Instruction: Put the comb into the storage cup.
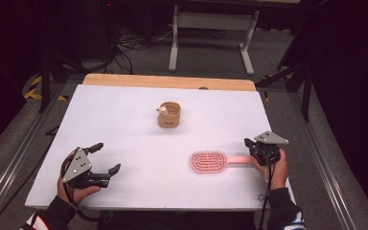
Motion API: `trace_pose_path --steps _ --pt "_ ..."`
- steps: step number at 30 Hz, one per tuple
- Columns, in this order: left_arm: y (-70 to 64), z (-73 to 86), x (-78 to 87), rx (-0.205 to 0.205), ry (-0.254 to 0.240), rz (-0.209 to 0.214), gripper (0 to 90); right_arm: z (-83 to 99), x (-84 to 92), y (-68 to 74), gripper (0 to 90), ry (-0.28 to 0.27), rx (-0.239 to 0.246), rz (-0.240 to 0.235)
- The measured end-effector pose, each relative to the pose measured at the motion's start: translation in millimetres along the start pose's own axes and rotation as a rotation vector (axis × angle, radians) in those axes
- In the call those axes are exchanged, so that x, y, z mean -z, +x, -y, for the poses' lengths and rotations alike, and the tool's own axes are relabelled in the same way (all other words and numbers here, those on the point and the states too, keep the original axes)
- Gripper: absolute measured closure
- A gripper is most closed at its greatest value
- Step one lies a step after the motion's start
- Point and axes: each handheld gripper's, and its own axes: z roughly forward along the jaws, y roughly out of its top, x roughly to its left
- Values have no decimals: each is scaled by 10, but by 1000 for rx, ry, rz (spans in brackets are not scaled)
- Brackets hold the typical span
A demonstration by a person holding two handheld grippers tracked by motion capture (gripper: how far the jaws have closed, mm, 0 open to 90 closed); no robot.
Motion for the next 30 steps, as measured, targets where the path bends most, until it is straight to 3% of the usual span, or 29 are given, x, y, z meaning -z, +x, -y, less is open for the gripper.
trace_pose_path --steps 5,7,11,17,30 --pt "12 1 2 -2 -4 11 104 135 -122 -16 900 111 8 -13" --pt "26 5 -7 5 -8 12 104 170 -130 -32 900 129 1 -12" --pt "37 4 -6 15 -9 5 104 201 -89 -66 900 132 -32 -24" --pt "19 -2 -5 -1 0 10 103 207 -52 -77 900 159 -29 -50" --pt "15 9 -2 8 2 20 101 267 91 -50 900 192 8 -98"
